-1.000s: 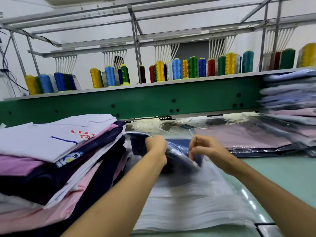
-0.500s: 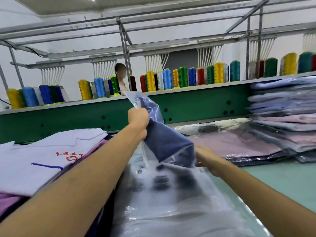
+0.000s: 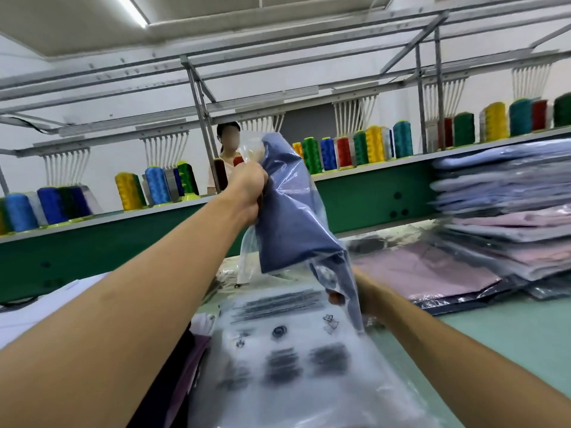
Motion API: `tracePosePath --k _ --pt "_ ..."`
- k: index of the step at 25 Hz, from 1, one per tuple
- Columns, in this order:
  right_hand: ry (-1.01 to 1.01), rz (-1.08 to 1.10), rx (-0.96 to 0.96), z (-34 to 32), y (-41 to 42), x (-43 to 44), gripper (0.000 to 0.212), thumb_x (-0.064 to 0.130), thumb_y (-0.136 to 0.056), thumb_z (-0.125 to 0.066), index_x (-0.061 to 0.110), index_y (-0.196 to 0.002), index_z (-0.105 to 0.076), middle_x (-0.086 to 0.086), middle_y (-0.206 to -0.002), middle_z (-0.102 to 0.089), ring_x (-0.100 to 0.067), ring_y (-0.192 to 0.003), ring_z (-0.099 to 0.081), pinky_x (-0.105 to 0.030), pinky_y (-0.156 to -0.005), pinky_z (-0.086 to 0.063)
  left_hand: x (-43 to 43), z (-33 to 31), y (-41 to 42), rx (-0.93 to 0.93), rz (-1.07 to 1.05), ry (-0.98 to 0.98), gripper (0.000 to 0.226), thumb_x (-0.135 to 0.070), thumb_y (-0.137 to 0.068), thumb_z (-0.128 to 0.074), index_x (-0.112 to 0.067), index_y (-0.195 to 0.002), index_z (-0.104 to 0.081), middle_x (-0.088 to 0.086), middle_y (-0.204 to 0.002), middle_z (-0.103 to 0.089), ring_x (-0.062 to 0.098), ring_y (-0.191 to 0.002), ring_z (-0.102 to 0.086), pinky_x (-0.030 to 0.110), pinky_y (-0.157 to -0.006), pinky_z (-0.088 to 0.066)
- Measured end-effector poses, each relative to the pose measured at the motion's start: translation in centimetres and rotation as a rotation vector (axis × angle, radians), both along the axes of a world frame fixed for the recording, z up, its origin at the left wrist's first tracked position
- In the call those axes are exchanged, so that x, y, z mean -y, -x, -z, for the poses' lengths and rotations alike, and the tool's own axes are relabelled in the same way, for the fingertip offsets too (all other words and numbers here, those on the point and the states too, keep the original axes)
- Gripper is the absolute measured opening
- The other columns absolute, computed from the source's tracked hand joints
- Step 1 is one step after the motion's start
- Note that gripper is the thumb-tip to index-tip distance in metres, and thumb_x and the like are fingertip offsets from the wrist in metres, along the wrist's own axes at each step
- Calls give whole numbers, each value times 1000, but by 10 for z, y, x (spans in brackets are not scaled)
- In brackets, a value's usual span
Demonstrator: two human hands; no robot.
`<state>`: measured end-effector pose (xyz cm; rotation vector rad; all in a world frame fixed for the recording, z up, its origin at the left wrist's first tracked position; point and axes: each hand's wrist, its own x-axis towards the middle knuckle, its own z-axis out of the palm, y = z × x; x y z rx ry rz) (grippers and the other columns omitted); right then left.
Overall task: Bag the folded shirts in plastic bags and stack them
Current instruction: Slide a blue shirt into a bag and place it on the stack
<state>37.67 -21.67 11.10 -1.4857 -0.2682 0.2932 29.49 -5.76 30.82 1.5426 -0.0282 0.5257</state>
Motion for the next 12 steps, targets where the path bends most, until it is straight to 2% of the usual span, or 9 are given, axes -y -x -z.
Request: tracePosePath --k 2,3,5,6,7,9,11,12 --pt "-28 115 66 -6 -13 16 11 5 -95 -60 7 -85 -65 0 -56 -68 -10 -45 -64 -18 -42 -48 -4 10 -15 11 -5 32 39 5 -88 -33 -18 -80 -64 -3 -56 -61 14 -49 -51 19 -51 -40" --pt "-45 190 78 -8 -22 30 4 2 -92 -64 4 -88 -65 -3 -59 -69 -12 -46 -64 -19 -42 -48 -5 19 -22 15 -12 59 35 3 -93 -33 -17 -80 -59 -5 -49 -58 9 -40 -51 14 -44 -39" --pt "-21 363 133 -9 -45 65 13 2 -87 -70 5 -99 -66 -7 -74 -75 -16 -58 -70 -24 -51 -55 -2 37 -39 24 -89 78 34 1 -96 -34 -16 -78 -57 -10 -39 -53 2 -32 -48 11 -35 -34" --pt "44 430 169 -4 -57 81 19 4 -86 -72 7 -104 -65 -9 -85 -76 -20 -70 -73 -29 -60 -59 0 48 -50 23 -103 60 32 2 -96 -38 -16 -82 -59 -11 -44 -58 0 -36 -52 12 -36 -35" --pt "110 494 205 2 -69 96 24 5 -85 -73 9 -107 -64 -11 -95 -75 -24 -82 -73 -35 -72 -60 0 60 -63 13 -89 34 28 1 -96 -42 -16 -90 -64 -9 -59 -68 1 -49 -61 13 -40 -39" --pt "254 586 261 15 -90 127 29 4 -86 -72 9 -113 -62 -14 -109 -72 -31 -100 -69 -43 -90 -56 4 88 -88 3 -5 -31 26 -4 -96 -55 -19 -114 -66 2 -98 -76 13 -86 -73 20 -53 -49" --pt "413 666 302 25 -112 160 36 7 -87 -70 11 -121 -60 -12 -117 -69 -32 -109 -65 -45 -98 -51 10 120 -114 -29 36 -58 50 -2 -93 -63 -23 -137 -55 5 -121 -70 19 -100 -70 23 -64 -57" --pt "494 690 320 30 -122 174 36 10 -88 -70 13 -122 -59 -11 -119 -68 -32 -111 -63 -46 -99 -49 15 135 -126 -59 23 -69 66 0 -91 -66 -25 -148 -44 5 -132 -63 21 -106 -68 28 -74 -60"
